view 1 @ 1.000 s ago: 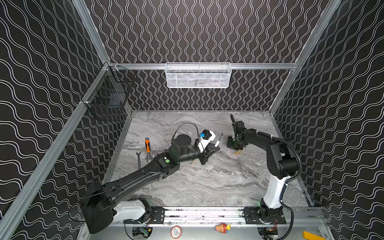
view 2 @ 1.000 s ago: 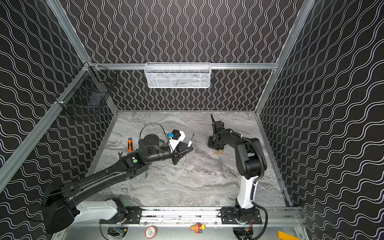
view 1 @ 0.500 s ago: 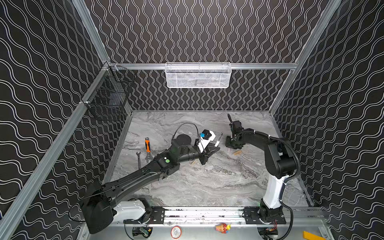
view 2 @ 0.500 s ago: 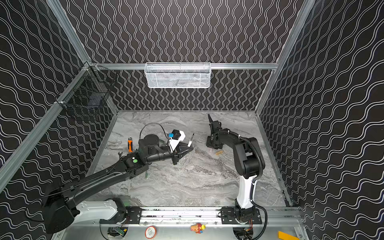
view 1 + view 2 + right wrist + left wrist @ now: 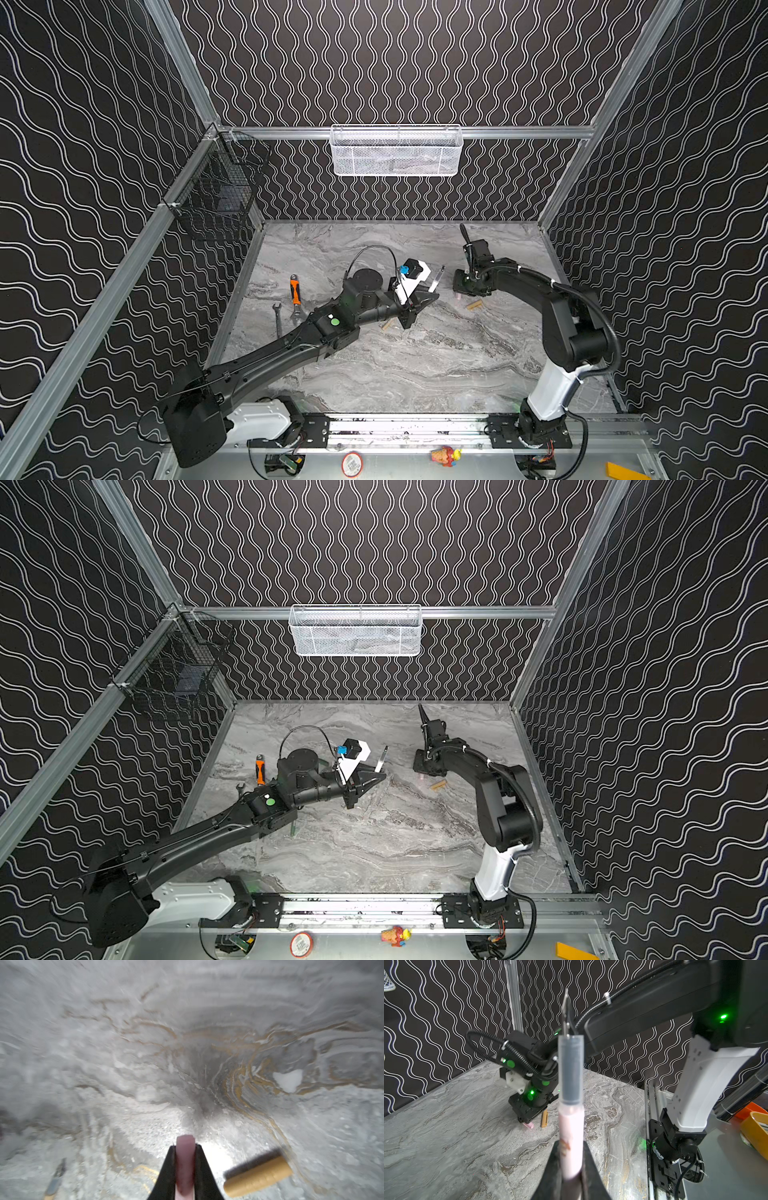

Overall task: Insert the pens into the pen caps
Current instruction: 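Lift the pink cap with the right gripper and swing it upward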

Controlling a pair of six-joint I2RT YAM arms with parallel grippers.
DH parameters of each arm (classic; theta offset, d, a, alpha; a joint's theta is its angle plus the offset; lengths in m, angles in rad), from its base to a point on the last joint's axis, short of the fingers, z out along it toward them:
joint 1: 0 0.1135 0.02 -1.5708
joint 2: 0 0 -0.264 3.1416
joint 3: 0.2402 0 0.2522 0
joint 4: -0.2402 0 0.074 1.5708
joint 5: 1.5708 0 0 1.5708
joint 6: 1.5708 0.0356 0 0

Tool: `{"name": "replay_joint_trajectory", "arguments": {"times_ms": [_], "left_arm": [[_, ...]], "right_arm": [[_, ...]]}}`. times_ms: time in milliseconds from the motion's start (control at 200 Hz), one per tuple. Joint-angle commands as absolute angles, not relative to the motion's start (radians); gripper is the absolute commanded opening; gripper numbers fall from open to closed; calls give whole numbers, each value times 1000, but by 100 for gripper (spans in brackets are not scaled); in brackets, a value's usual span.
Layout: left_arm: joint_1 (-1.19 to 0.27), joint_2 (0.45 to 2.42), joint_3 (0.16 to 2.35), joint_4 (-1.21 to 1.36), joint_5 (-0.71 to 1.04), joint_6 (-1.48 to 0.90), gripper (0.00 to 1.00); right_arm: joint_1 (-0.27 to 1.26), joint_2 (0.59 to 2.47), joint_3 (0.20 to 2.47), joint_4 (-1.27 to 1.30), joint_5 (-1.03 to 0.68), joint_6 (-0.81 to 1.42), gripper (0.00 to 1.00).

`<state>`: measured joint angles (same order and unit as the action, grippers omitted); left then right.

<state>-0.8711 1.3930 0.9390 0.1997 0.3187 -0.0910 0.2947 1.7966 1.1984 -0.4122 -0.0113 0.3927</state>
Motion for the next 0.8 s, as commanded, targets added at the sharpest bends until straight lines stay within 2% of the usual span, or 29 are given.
{"name": "replay_joint_trajectory", "arguments": {"times_ms": [0, 470, 671, 796], "left_arm": [[-871, 1391, 938, 219, 300, -69, 3], [-871, 1368, 896, 271, 169, -93, 2], [-865, 1365, 877, 307, 141, -124, 2], [-850, 1379, 887, 297, 157, -140, 2]], "right_arm": [[298, 1731, 1152, -309, -33, 403, 14], [423, 1317, 869, 126, 20, 374, 14], [489, 1145, 824, 272, 78, 361, 14], [532, 1091, 860, 276, 105, 340, 14]]}}
